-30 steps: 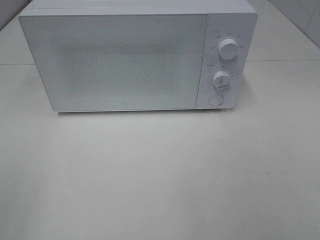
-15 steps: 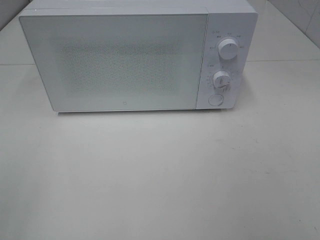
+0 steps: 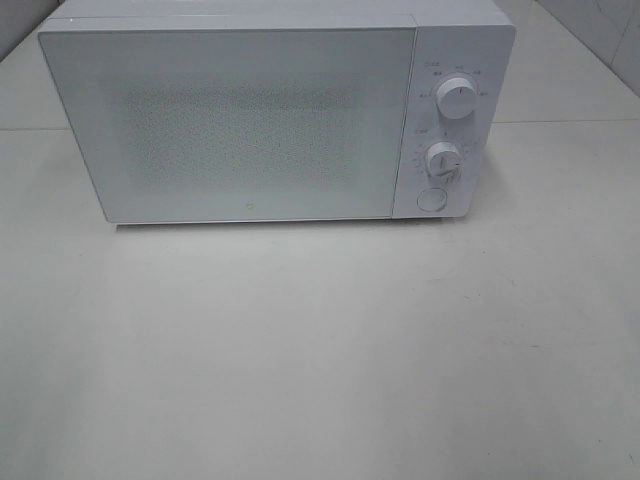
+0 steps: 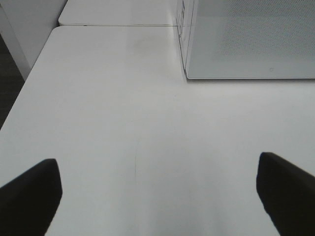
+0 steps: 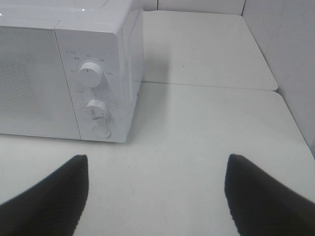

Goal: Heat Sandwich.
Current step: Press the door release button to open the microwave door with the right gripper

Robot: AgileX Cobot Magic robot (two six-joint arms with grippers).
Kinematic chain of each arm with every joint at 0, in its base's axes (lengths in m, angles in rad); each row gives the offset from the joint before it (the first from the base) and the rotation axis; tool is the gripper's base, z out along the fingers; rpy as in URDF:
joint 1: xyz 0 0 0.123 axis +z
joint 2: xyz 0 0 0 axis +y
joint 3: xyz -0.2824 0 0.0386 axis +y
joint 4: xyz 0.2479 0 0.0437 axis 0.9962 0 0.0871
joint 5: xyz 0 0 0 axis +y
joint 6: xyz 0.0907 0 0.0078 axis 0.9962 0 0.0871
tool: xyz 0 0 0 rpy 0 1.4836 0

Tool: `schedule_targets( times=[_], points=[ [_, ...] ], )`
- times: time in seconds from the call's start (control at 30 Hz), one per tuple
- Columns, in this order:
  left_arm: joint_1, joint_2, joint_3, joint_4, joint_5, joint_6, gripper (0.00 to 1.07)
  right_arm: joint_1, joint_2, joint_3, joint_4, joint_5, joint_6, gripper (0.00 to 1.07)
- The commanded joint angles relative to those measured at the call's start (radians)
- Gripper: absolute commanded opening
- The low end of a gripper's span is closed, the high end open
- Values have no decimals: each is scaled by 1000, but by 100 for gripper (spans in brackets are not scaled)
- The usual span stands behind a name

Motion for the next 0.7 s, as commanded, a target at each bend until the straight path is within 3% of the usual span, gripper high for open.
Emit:
schedule_targets(
  times=[0.03,0.7],
  points=[
    [1,-23,2,-1,-9,-9,103,-8,66,-4,0,-95,-6,75],
    [1,-23,2,-1,-9,-9,103,-8,514,-4,0,-502,50,75]
  ],
)
